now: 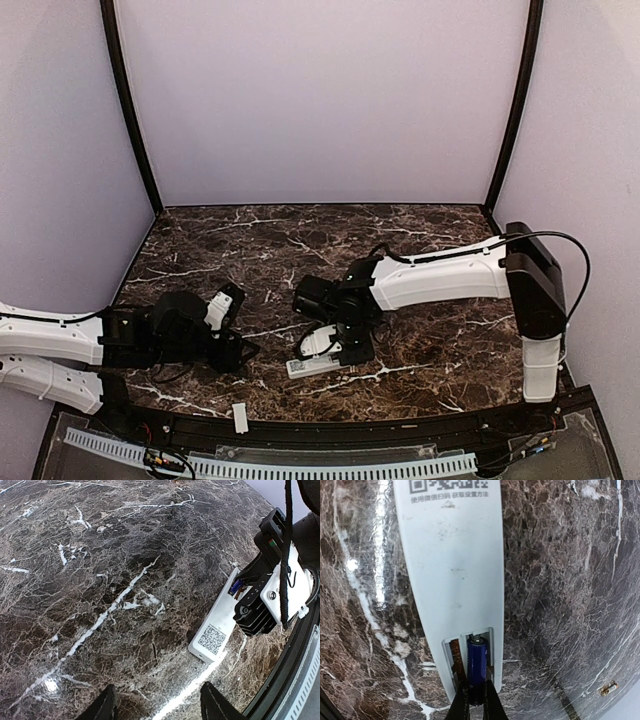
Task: Load the batteries into the remote control
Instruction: Place the battery in the battery compartment.
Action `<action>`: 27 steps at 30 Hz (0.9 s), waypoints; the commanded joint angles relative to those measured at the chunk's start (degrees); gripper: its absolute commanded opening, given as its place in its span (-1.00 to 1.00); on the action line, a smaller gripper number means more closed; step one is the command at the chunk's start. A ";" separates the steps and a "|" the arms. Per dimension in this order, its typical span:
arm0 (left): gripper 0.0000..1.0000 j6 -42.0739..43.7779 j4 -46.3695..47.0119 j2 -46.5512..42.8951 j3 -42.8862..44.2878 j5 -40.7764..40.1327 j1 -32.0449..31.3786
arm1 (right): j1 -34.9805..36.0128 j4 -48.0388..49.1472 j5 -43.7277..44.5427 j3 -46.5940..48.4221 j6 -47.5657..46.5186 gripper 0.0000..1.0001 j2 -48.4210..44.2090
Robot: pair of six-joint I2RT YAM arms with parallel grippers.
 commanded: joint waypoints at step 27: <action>0.10 2.29 1.62 2.09 -0.75 1.58 -0.18 | 0.70 -7.75 4.25 4.36 6.67 -1.00 0.79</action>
